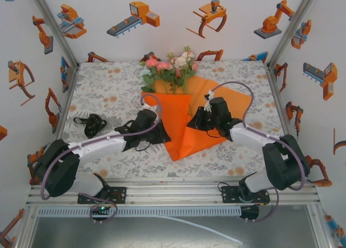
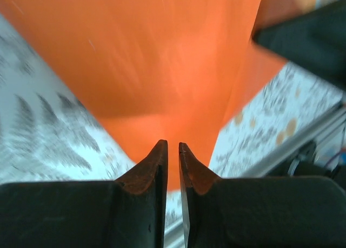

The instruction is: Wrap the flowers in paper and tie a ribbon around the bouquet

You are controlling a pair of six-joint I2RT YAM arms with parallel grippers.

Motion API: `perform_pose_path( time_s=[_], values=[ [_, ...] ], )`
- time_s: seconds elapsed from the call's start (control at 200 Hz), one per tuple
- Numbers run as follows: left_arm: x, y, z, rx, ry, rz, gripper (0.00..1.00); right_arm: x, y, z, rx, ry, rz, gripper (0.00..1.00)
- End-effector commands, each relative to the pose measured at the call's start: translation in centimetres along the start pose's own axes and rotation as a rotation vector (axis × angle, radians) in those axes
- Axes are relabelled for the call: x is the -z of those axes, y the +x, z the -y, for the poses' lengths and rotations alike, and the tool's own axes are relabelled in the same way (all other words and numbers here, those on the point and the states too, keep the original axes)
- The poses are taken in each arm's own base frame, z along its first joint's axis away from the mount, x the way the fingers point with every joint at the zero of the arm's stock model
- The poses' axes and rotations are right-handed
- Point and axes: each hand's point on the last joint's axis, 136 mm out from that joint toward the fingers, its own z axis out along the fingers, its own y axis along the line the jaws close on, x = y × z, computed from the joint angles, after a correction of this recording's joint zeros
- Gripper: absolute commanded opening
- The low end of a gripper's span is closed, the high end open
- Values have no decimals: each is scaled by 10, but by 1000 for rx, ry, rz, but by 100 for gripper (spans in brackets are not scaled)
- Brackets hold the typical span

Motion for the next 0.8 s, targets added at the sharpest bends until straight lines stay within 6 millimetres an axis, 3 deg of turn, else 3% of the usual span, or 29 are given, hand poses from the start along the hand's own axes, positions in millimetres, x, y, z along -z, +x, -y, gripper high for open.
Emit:
perform_pose_path(
  time_s=[0.0,0.205,0.411,0.631,0.711,0.796],
  values=[
    [-15,23,23,6,39,-86,20,-12,11,9,12,12,-53,26],
    [-60,53,39,-11,65,-201,19,-22,11,23,-25,36,-18,26],
    [-75,62,29,12,41,-229,18,-27,9,31,-57,55,8,26],
    [-83,68,16,57,24,-253,17,17,-8,12,12,92,59,26],
    [-85,68,15,62,24,-260,17,17,-9,-4,-15,19,64,26],
    [-87,69,14,66,20,-267,16,3,-9,-7,-43,-17,48,26]
  ],
)
